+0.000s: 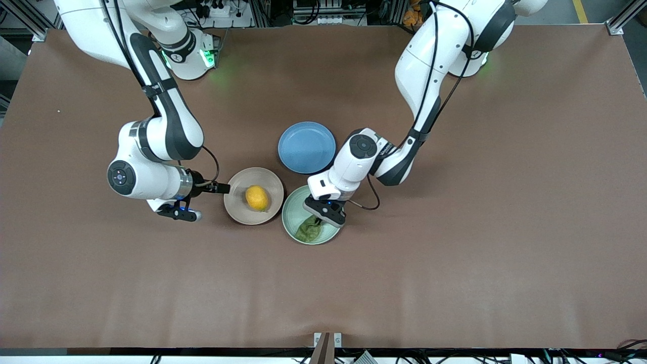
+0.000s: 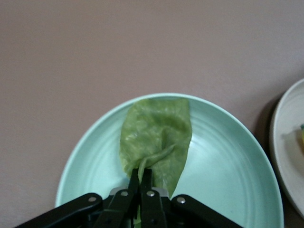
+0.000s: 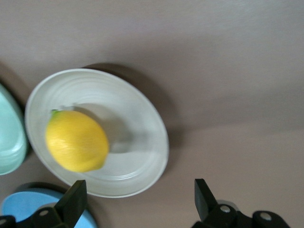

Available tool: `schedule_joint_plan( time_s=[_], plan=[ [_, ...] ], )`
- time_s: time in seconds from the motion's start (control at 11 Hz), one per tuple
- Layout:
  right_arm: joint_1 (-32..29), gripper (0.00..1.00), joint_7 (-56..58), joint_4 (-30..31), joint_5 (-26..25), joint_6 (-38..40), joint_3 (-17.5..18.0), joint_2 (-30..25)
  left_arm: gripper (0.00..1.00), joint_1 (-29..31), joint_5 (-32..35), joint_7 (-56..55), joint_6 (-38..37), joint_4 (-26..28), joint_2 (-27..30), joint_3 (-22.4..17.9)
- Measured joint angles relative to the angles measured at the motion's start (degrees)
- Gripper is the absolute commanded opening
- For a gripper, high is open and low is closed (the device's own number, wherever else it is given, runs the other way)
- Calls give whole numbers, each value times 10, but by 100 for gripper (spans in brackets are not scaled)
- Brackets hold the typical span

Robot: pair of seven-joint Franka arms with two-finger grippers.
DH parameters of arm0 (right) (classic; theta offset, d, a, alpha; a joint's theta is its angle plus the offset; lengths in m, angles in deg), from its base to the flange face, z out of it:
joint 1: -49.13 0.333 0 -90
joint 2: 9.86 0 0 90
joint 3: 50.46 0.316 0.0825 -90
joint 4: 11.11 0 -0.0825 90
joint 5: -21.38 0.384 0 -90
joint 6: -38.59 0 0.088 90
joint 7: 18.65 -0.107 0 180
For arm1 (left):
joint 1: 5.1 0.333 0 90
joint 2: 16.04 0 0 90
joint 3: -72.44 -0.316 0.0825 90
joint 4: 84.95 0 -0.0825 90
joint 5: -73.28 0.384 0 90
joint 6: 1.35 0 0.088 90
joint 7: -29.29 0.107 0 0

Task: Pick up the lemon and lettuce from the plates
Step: 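Lift the lettuce with the left gripper while the right gripper lifts the lemon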

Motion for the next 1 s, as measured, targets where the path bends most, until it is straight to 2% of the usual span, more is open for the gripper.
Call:
schedule_joint_plan(
  time_s=[0.18,0.36,0.64,0.82,0.91,1.0],
  plan=[
    [19,100,-18,-13,15,-7,2,10,0,10,0,0,-31,-5,11,-1],
    [59,100,-60,-18,16,-48,3,24,0,22,0,1,-85,-7,33,-8],
    [98,100,-69,-24,15,-66,3,41,0,31,0,1,-200,-11,85,-24],
    [119,100,-69,-25,-2,-95,3,48,0,47,1,3,-276,-13,125,-31],
    [124,100,-69,-25,-23,-107,3,55,0,59,1,8,-309,-13,144,-32],
    [127,100,-68,-25,-51,-116,3,62,5,71,1,11,-340,-13,160,-32]
  ],
)
